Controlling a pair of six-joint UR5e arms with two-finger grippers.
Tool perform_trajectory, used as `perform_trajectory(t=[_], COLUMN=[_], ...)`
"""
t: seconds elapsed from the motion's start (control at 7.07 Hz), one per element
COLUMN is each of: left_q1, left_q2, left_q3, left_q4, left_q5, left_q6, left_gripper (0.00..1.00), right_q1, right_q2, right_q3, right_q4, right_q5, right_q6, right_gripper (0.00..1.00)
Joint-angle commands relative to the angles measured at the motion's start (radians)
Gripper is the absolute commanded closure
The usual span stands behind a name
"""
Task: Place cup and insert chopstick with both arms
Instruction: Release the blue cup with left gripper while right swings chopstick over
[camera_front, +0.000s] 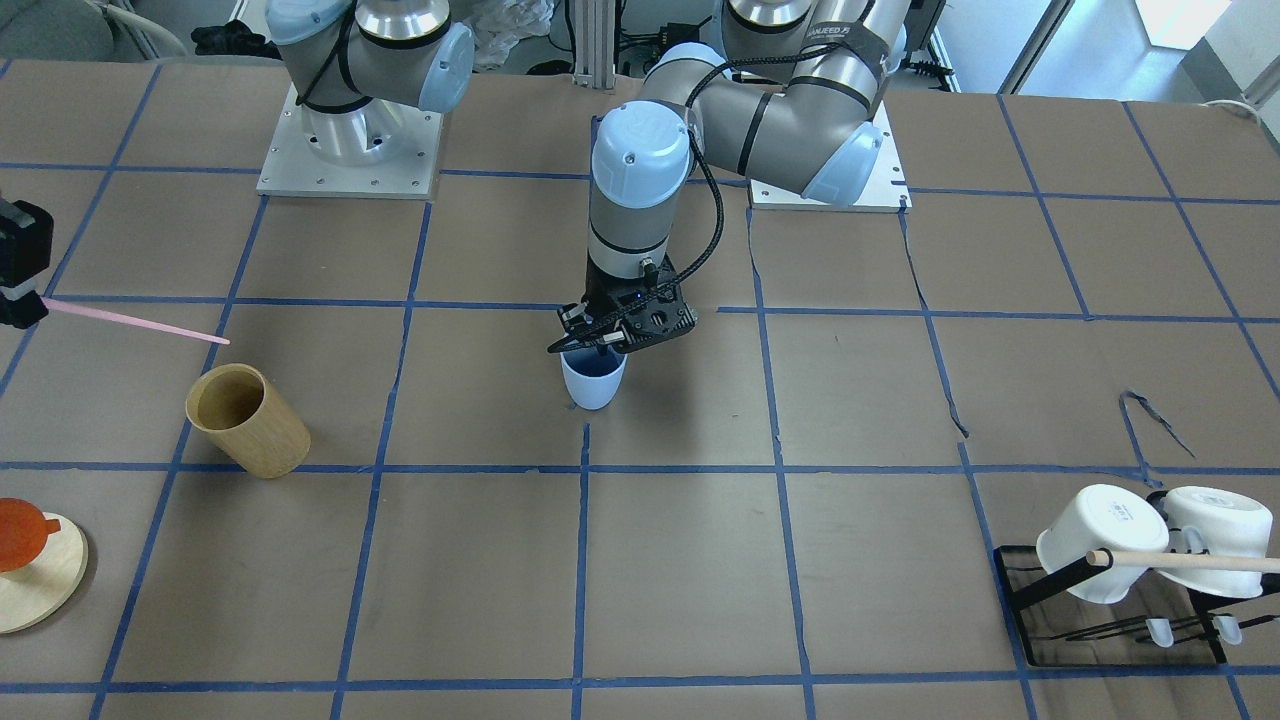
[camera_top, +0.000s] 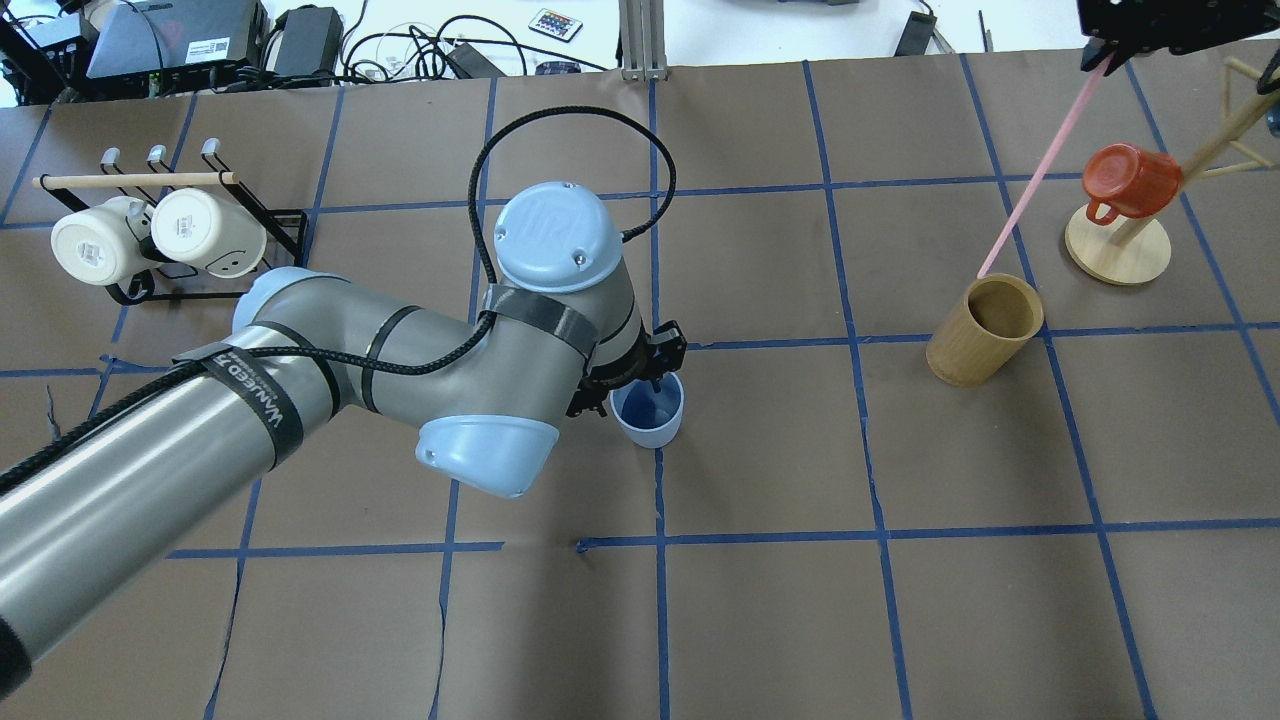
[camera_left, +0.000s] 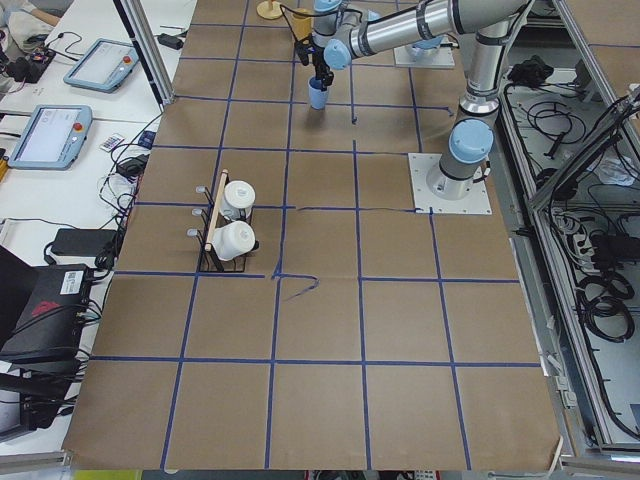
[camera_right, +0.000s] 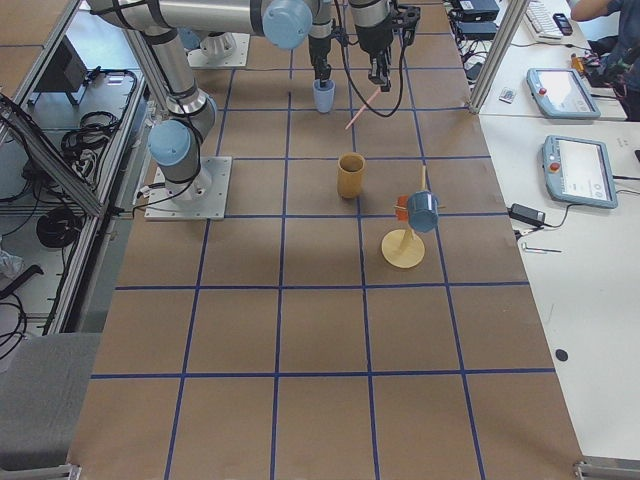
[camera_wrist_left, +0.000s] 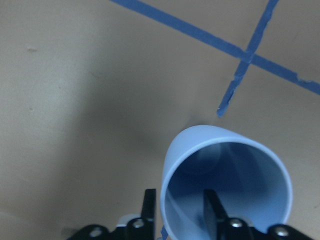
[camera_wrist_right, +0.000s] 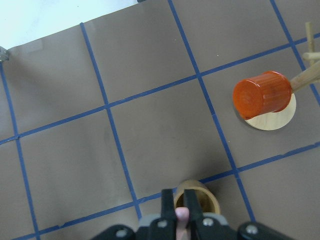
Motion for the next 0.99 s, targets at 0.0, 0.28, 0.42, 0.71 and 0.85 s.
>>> perform_trajectory(t=[0.0, 0.28, 0.42, 0.71, 0.85], left_q1=[0.123, 0.312, 0.372, 0.421, 0.432], left_q2=[0.122, 0.201, 0.23, 0.267, 0.281], left_q3=[0.106, 0.258, 0.287, 0.304, 0.315], left_q4=[-0.165, -0.49, -0.512, -0.519, -0.539], left_q5=[-0.002, 0.002, 0.007, 0.102, 0.1], left_q6=[0.192, 0.54, 0.639, 0.794, 0.795], left_gripper=[0.11, 0.09, 0.08, 0.05, 0.02], right_q1=[0.172, 0.302, 0.371, 0.505, 0.559], right_q2=[0.017, 0.042, 0.058, 0.085, 0.097], right_q3=[-0.002, 0.019, 0.036, 0.072, 0.078], right_q4=[-0.072, -0.156, -0.203, -0.233, -0.244], right_q5=[-0.062, -0.154, -0.199, -0.259, -0.296], right_q6=[0.133, 0.229, 0.288, 0.462, 0.547], right_gripper=[1.0, 1.0, 1.0, 1.0, 1.0])
